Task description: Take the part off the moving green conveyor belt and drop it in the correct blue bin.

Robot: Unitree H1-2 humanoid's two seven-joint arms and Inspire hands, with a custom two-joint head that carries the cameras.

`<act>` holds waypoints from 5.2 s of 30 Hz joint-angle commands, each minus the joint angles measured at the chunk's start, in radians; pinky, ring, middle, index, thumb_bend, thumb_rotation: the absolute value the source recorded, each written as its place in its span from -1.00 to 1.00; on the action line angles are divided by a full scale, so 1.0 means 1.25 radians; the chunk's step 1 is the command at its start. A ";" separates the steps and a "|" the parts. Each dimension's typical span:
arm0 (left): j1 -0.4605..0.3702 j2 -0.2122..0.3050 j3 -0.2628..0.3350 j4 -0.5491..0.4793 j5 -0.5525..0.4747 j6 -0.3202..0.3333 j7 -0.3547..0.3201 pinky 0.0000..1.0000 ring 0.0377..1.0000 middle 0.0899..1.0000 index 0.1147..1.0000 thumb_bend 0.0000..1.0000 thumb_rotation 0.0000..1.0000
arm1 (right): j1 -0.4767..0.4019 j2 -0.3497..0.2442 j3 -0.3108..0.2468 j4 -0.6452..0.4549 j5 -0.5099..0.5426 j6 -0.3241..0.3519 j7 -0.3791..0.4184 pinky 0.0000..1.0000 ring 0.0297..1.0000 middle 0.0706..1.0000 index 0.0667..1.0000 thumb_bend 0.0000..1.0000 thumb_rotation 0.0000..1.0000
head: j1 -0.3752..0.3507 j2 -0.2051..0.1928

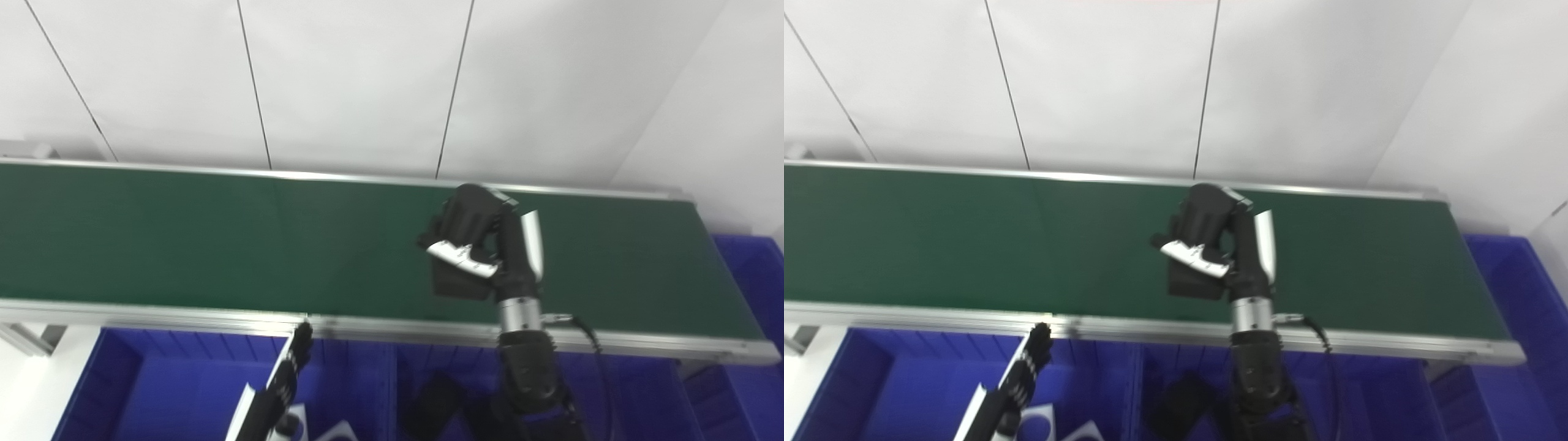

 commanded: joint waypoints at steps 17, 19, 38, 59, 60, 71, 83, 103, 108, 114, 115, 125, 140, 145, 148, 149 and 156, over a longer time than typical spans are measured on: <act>0.022 -0.022 0.017 -0.080 -0.007 -0.029 -0.039 0.93 0.97 0.99 0.97 0.57 1.00 | 0.235 -0.135 -0.022 -0.091 -0.132 -0.065 0.064 -0.08 -0.10 -0.02 -0.17 0.03 -1.00 | 0.019 0.064; 0.020 -0.023 0.021 -0.081 -0.012 -0.029 -0.042 0.92 0.96 0.98 0.96 0.56 1.00 | 0.237 -0.158 -0.013 -0.077 -0.183 -0.055 0.069 0.06 -0.07 -0.04 -0.18 0.03 -1.00 | 0.018 0.066; 0.019 -0.024 0.047 -0.082 -0.020 -0.029 -0.064 0.90 0.94 0.97 0.95 0.57 1.00 | 0.187 -0.214 0.076 0.041 -0.293 0.002 0.184 -0.04 -0.08 -0.07 -0.14 0.03 -1.00 | 0.001 0.067; 0.016 -0.022 0.064 -0.076 -0.032 -0.029 -0.093 0.92 0.96 0.99 0.97 0.54 0.98 | 0.193 -0.246 0.144 -0.022 -0.457 0.073 0.276 0.84 0.76 0.73 0.62 0.46 0.14 | -0.009 0.067; 0.016 -0.023 0.065 -0.078 -0.033 -0.029 -0.095 0.92 0.96 0.99 0.97 0.54 0.98 | 0.196 -0.246 0.143 -0.029 -0.460 0.076 0.278 0.85 0.77 0.74 0.63 0.46 0.14 | -0.009 0.067; 0.022 -0.022 0.075 -0.085 -0.032 -0.029 -0.104 0.93 0.97 0.99 0.97 0.55 0.98 | 0.265 -0.216 0.098 -0.110 -0.435 0.066 0.236 0.67 0.81 0.87 0.88 0.56 0.31 | -0.015 0.069; 0.000 -0.030 0.090 -0.084 -0.031 -0.028 -0.099 0.93 0.95 0.98 0.97 0.56 0.96 | 0.371 -0.119 0.079 -0.206 -0.254 0.040 0.217 0.51 0.74 0.85 0.91 0.58 0.28 | -0.026 0.069; -0.050 -0.037 0.109 -0.018 0.013 -0.028 -0.085 0.90 0.93 0.96 0.97 0.66 1.00 | 0.401 0.018 0.062 -0.114 0.043 -0.006 0.188 0.83 0.89 0.94 1.00 0.57 0.78 | -0.036 0.058; -0.050 -0.035 0.111 -0.008 0.014 -0.028 -0.083 0.90 0.93 0.96 0.96 0.65 1.00 | 0.388 0.028 0.050 -0.075 0.118 -0.047 0.196 0.93 0.94 0.98 1.00 0.63 0.81 | -0.036 0.051; -0.051 -0.033 0.112 -0.003 0.013 -0.028 -0.083 0.90 0.93 0.96 0.96 0.66 1.00 | 0.397 0.072 0.038 -0.053 0.129 -0.099 0.157 1.00 0.95 0.98 1.00 0.66 0.82 | -0.034 0.048; -0.051 -0.031 0.111 -0.003 0.016 -0.028 -0.083 0.90 0.93 0.96 0.96 0.66 1.00 | 0.395 0.071 0.040 -0.048 0.123 -0.103 0.156 1.00 0.96 0.98 1.00 0.67 0.82 | -0.035 0.047; -0.053 -0.028 0.108 -0.003 0.035 -0.028 -0.070 0.89 0.93 0.96 0.95 0.67 1.00 | 0.380 0.073 0.030 0.007 0.209 -0.190 0.176 1.00 1.00 1.00 1.00 0.65 0.84 | -0.035 0.043; -0.055 -0.023 0.101 0.002 0.046 -0.028 -0.063 0.89 0.94 0.95 0.95 0.66 1.00 | 0.389 0.098 0.033 0.010 0.188 -0.239 0.160 1.00 0.98 1.00 1.00 0.81 0.90 | -0.039 0.038; -0.058 -0.027 0.095 0.010 0.041 -0.029 -0.055 0.89 0.94 0.96 0.95 0.64 1.00 | 0.369 0.086 0.032 0.052 0.233 -0.266 0.186 1.00 1.00 1.00 1.00 0.69 0.77 | -0.031 0.032; -0.058 -0.027 0.091 0.011 0.042 -0.029 -0.049 0.89 0.93 0.96 0.95 0.64 1.00 | 0.365 0.082 0.029 0.061 0.236 -0.270 0.192 1.00 1.00 1.00 1.00 0.66 0.74 | -0.032 0.033; -0.058 -0.026 0.090 0.011 0.044 -0.029 -0.048 0.89 0.94 0.96 0.95 0.65 1.00 | 0.364 0.080 0.027 0.065 0.230 -0.275 0.190 1.00 1.00 1.00 1.00 0.65 0.74 | -0.033 0.031; -0.061 -0.020 0.083 0.017 0.041 -0.029 -0.041 0.90 0.94 0.96 0.95 0.68 1.00 | 0.363 0.072 0.025 0.068 0.218 -0.272 0.187 1.00 0.99 1.00 1.00 0.69 0.77 | -0.028 0.026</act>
